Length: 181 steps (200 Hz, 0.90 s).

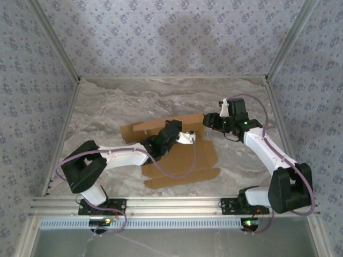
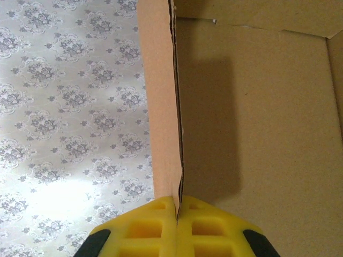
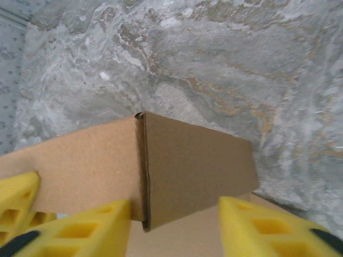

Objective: Fold the paper box

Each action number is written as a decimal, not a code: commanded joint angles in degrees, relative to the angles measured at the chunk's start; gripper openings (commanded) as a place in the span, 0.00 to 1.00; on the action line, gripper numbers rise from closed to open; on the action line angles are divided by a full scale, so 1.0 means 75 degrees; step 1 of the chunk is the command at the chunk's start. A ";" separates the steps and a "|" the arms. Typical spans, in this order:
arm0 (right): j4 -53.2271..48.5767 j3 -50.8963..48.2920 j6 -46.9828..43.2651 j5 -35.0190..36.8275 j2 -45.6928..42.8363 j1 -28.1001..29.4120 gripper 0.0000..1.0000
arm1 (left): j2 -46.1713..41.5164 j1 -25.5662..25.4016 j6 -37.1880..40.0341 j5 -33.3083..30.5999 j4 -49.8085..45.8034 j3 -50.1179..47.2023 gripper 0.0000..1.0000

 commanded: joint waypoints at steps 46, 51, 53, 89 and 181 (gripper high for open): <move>0.0092 -0.1040 -0.0953 0.2156 -0.2057 0.0400 0.58 | 0.0181 0.0004 -0.0496 0.0739 -0.2077 0.0135 0.00; -0.0007 -0.0997 -0.0994 0.2196 -0.2061 0.0394 0.58 | 0.0179 0.0023 -0.0519 0.0754 -0.2077 0.0170 0.02; -0.0036 -0.0971 -0.1014 0.2195 -0.2051 0.0391 0.58 | 0.0173 0.0027 -0.0525 0.0765 -0.2071 0.0171 0.04; -0.0061 -0.0893 -0.1092 0.2106 -0.2169 0.0444 0.61 | -0.0021 0.0087 -0.0939 0.0836 -0.2204 0.0410 0.30; 0.0035 -0.0570 -0.2725 0.3591 -0.2322 0.1620 0.65 | -0.2083 0.0285 -0.3290 0.1760 -0.3926 0.1077 0.65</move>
